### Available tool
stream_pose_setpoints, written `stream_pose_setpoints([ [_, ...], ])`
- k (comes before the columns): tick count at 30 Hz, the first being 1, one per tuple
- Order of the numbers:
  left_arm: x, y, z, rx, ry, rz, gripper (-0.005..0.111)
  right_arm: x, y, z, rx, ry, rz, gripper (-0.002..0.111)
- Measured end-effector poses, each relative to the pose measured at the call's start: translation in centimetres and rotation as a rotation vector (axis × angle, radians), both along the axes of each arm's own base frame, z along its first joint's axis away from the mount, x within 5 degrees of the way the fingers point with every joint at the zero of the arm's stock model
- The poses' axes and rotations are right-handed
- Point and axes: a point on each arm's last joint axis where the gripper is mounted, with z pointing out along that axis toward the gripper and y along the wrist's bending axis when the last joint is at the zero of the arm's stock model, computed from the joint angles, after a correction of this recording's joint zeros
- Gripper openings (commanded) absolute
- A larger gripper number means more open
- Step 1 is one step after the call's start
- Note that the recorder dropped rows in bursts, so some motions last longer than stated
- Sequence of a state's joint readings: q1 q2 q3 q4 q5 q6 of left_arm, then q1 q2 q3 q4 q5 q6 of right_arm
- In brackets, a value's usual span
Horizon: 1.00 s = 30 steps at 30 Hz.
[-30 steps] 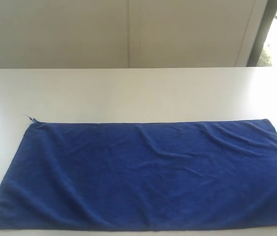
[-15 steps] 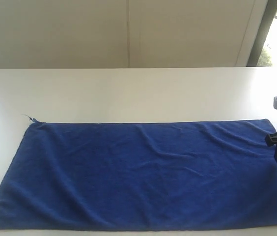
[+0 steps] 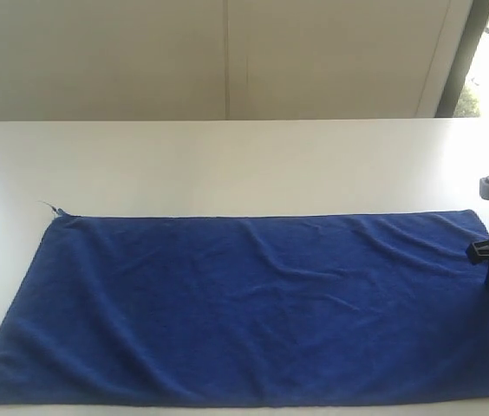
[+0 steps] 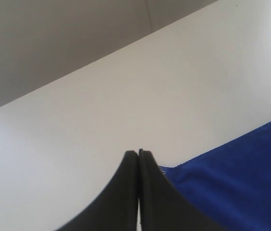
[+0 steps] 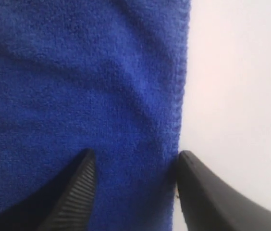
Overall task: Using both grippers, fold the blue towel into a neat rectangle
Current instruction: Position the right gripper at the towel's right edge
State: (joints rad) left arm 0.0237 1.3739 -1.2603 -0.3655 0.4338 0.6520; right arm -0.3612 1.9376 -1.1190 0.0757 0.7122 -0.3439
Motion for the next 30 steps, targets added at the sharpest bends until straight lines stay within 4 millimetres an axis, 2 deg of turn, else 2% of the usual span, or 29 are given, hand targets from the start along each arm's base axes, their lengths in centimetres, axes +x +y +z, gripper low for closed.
stream_pose_setpoints([
  [3, 0.00, 0.00, 0.00, 0.000, 0.000, 0.000, 0.000, -0.02, 0.01, 0.00, 0.001, 0.002, 0.000, 0.040],
  [9, 0.00, 0.00, 0.00, 0.000, 0.000, 0.000, 0.000, -0.02, 0.01, 0.00, 0.000, 0.002, 0.003, 0.034],
  [19, 0.00, 0.00, 0.00, 0.001, 0.000, -0.001, 0.000, 0.01, 0.07, -0.05, 0.009, 0.000, -0.005, 0.012],
  [24, 0.00, 0.00, 0.00, 0.001, 0.000, -0.001, 0.000, 0.02, 0.09, -0.05, 0.011, -0.001, -0.007, 0.008],
  [30, 0.00, 0.00, 0.00, 0.001, 0.000, -0.001, 0.000, 0.01, 0.10, -0.05, 0.013, 0.001, -0.008, 0.008],
])
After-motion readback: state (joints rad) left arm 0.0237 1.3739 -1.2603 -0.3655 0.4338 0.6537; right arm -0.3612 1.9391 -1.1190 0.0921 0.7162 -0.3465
